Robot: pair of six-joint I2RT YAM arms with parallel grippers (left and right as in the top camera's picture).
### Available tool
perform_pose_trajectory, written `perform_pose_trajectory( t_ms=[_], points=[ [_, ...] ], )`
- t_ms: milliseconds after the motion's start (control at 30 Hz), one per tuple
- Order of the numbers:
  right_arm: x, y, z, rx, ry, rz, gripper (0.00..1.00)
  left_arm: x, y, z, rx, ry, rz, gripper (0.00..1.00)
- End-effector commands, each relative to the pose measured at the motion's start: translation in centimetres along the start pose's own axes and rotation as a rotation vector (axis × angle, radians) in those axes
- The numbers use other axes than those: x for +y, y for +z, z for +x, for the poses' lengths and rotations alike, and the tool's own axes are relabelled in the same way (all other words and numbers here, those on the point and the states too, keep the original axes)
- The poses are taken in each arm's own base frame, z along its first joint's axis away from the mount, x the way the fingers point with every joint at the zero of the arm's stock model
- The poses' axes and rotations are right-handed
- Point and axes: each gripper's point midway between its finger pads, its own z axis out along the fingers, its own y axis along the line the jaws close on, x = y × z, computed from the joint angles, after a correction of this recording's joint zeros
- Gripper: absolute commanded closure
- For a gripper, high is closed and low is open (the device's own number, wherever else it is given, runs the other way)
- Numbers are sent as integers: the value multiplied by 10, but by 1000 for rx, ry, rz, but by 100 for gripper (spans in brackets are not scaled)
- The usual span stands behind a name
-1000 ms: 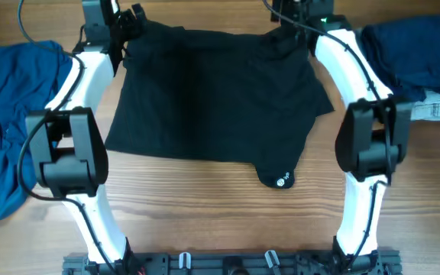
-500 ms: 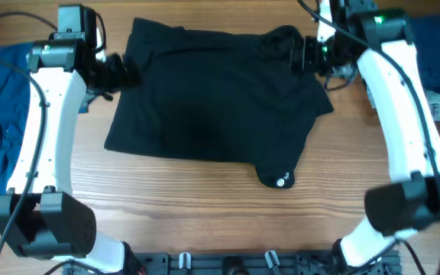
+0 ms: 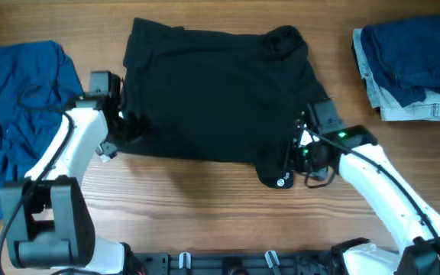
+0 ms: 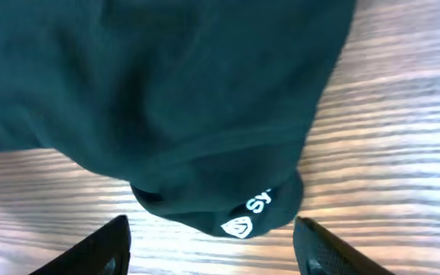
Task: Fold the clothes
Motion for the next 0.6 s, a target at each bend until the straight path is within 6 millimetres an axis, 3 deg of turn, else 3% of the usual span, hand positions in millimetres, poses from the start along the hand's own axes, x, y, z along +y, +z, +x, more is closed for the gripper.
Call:
perform_pose_trajectory(
  t_ms=[0,67,100,133,400,433,567],
  points=[
    [-12,17,18,7,118,59,36,4,11,6,-5,-60,15,0],
    [-22,22,25,12,160,96,37,4,12,6,-8,-60,18,0],
    [-29,25,27,9,203,124,53,3,12,4,-16,-59,22,0],
    [-31,27,28,9,207,125,58,2,12,2,-21,-58,25,0],
    [-44,51,37,-13,245,112,70,0,12,-2,-37,-57,34,0],
    [-44,51,36,-19,242,113,94,0,12,-2,-38,-57,35,0],
    [-42,38,26,-61,236,121,96,2,12,-3,-44,-54,20,1]
  ],
)
